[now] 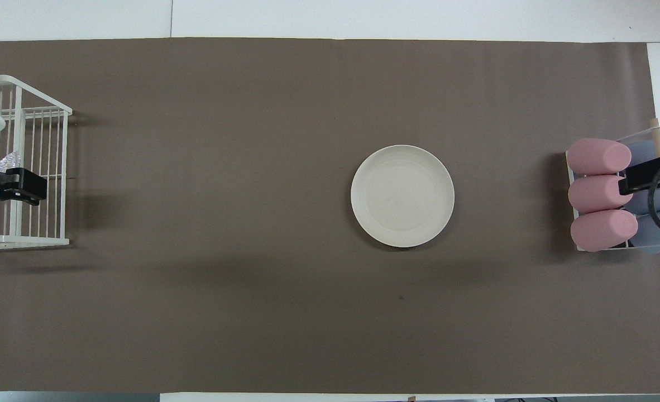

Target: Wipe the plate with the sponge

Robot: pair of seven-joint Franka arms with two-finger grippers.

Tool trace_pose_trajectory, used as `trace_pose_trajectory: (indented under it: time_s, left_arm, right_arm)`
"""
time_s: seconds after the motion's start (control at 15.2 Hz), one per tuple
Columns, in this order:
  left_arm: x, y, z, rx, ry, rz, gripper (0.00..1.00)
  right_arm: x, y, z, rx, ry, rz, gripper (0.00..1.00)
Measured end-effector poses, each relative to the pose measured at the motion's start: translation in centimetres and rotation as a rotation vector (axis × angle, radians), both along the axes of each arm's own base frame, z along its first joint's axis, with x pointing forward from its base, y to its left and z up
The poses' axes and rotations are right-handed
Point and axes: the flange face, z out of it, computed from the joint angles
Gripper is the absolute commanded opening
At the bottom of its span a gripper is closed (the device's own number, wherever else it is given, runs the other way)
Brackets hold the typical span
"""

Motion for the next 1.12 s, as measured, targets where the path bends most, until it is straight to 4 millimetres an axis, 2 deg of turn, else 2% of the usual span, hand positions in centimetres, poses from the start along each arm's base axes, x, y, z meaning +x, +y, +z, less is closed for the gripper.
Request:
trace_pose_trajectory:
  time_s: [0.26,0.46,0.59,0.79,0.92,1.12]
  left_arm:
    - [0.9,-1.4,-3.4,0.252,0.008,-0.046,1.00]
    - [3.4,-2.3,-8.4,0.449,0.025,-0.107,1.00]
    - [5.5,-2.8,-12.1,0.504,0.013,-0.143,1.00]
    - [7.4,-2.2,-16.2,0.559,-0.006,-0.152,1.00]
    - [7.7,-1.6,-18.5,0.582,0.000,-0.167,1.00]
    - [7.5,-0.2,-20.0,0.598,0.007,-0.180,1.00]
  right_arm:
    - [0.0,0.1,-0.1,0.000,0.003,0.001,1.00]
    - [0.0,0.2,-0.1,0.000,0.005,0.003,1.00]
    - [-0.1,0.1,-0.1,0.001,0.006,0.002,1.00]
    - [-0.1,0.1,-0.1,0.001,0.007,0.001,1.00]
    - [-0.1,0.1,-0.1,0.001,0.008,0.001,1.00]
    - [-0.2,0.0,-0.2,-0.003,0.021,-0.051,1.00]
